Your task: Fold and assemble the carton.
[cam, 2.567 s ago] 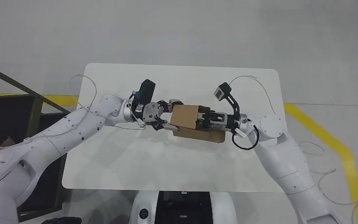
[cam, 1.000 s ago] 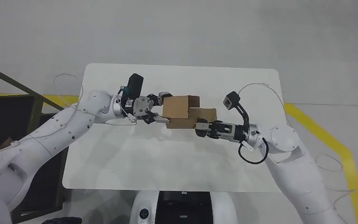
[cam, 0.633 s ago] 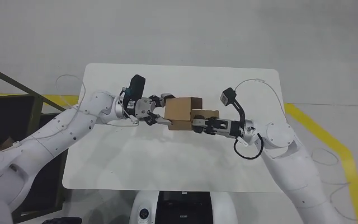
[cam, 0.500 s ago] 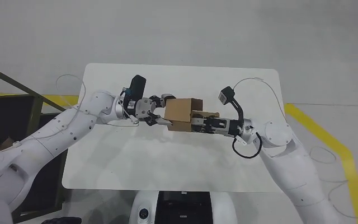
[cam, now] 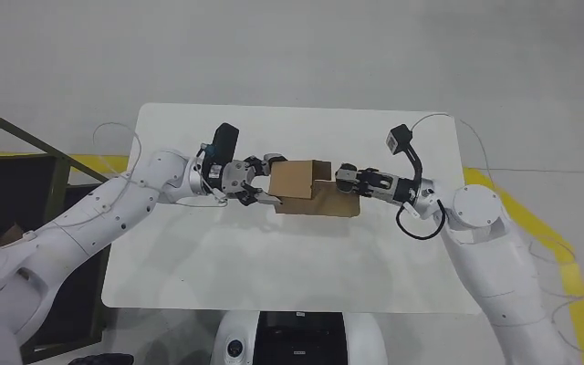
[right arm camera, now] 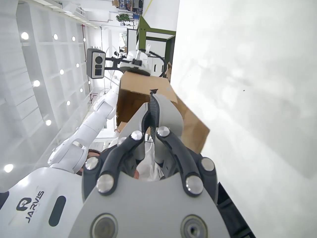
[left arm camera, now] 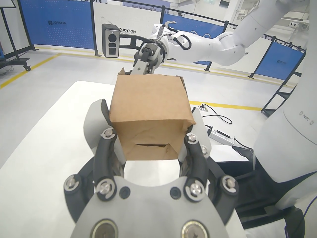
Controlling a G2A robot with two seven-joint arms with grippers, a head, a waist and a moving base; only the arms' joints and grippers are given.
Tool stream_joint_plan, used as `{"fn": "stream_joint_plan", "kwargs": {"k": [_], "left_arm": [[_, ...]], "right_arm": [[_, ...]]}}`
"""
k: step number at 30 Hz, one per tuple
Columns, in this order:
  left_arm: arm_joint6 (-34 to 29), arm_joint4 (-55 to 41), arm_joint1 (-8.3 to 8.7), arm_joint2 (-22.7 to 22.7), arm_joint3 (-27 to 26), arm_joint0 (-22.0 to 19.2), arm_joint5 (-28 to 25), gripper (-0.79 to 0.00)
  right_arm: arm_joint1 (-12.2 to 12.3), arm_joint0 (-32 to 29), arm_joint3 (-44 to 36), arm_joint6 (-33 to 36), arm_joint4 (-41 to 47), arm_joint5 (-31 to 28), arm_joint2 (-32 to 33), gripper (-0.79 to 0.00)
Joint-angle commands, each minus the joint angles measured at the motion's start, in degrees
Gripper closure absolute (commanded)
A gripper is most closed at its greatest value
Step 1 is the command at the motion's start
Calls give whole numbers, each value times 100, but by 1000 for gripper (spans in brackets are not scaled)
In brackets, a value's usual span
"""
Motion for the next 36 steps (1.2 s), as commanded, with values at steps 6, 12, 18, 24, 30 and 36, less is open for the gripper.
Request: {"fn": "stream_joint_plan", "kwargs": {"k": [6,12,18,24,30,36], "left_arm": [[-21,-17,6,10,-72,8,0,-268],[-32,-37,-1,30,-88,10,0,-268],[-60,-53,-36,62,-50,-5,0,-271],[-47,-62,-62,85,-23,-43,0,-271],[-29,-41,-78,102,25,-68,0,-271],[35,-10,-83,117,89,-84,0,-274]], "right_arm": [[-48,295,354,-318,-180,-52,-181,0],[-102,468,467,-306,35,-257,-341,0],[-123,520,391,-134,237,-377,-418,0],[-143,526,283,-25,305,-355,-548,0],[-191,570,197,20,463,-330,-753,0],[-146,626,349,-105,260,-260,-510,0]]}}
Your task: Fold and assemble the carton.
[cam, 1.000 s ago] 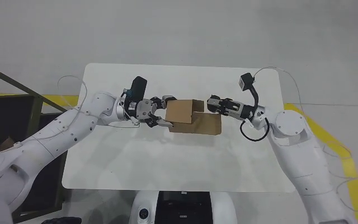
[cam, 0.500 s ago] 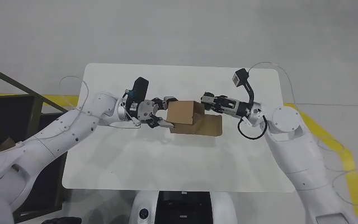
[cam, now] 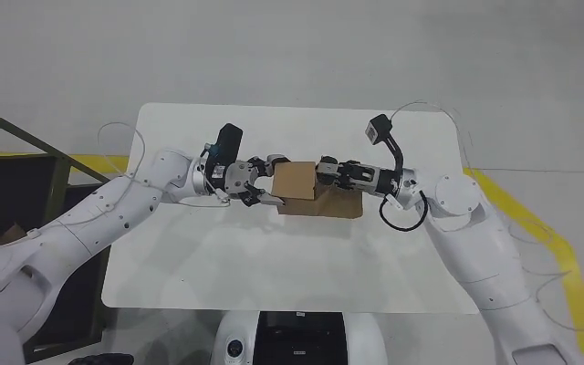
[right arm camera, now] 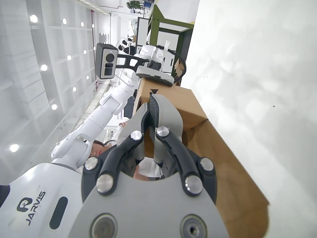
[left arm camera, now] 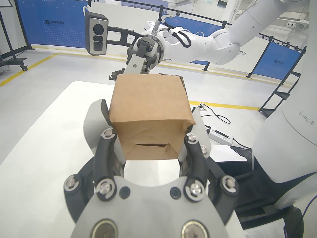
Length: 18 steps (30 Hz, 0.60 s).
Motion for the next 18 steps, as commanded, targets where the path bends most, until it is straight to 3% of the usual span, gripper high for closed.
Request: {"fn": "stream_joint_plan", "kwargs": {"k": [1,10,18], "left_arm": [[33,17,4,0,26,-3,0,-274],[274,143,78,-86,158,43,0,-268],[372,208,122,-219,144,129,0,-240]], "right_arm": [[36,-8,40,-46,-103,52,177,0],[296,-579,-31,-77,-677,735,1245,0],[350,-1300,-582,201,-562,1078,1196,0]]}}
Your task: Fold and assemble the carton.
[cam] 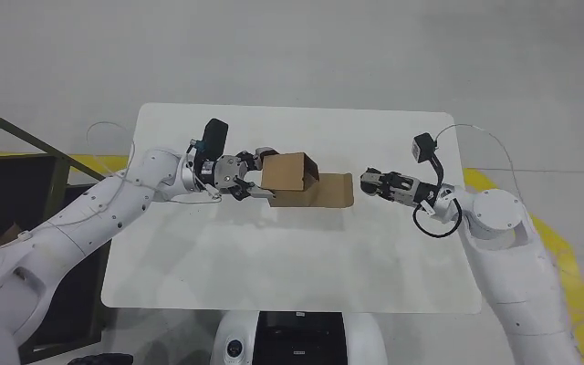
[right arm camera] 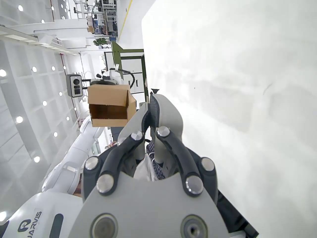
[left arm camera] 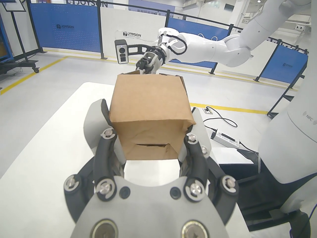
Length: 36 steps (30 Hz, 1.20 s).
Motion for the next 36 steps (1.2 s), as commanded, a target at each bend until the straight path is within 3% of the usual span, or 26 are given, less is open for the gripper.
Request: {"fn": "stream_joint_plan", "kwargs": {"k": [1,14,27,36], "left_arm": [[6,2,-6,-24,-17,20,0,-231],[-127,45,-112,-65,-77,99,0,-209],[-354,59,-171,-47,-81,65,0,-200],[-343,26,-148,-76,-54,96,0,-194]], "right_arm": [[-15,-131,-105,-64,133,5,-84,0],[-139,-274,-224,-649,1024,-387,-452,0],[-201,-52,-182,-676,1052,-438,-795,0],[-159,-156,-82,-732,1011,-394,-581,0]]}}
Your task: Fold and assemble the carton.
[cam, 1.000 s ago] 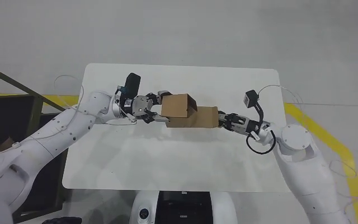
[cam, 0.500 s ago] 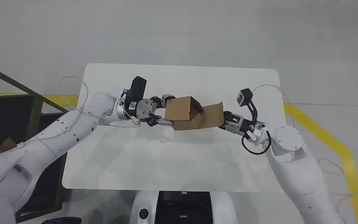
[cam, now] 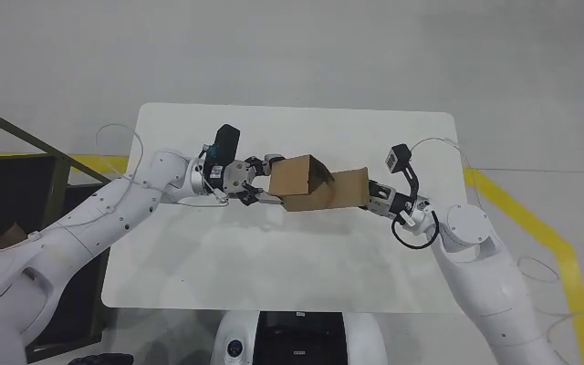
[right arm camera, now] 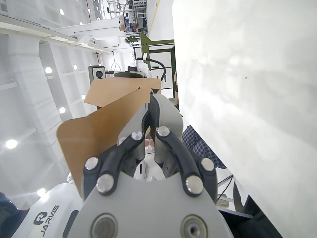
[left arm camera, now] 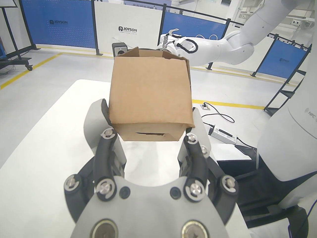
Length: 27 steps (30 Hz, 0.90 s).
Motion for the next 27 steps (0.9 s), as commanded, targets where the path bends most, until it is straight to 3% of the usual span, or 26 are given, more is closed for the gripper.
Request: {"fn": "stream_joint_plan", "kwargs": {"k": [1,14,27], "left_arm": [[-5,-3,5,-7,4,4,0,-194],[-174,-40,33,-2,-48,19,0,-194],[-769,-126,-21,13,-47,-34,0,-200]], "right_arm": [[11,-36,-13,-2,-1,11,58,0],[84,-152,-31,-16,45,-2,500,0],[76,135,-84,160,-157,89,271,0]]}}
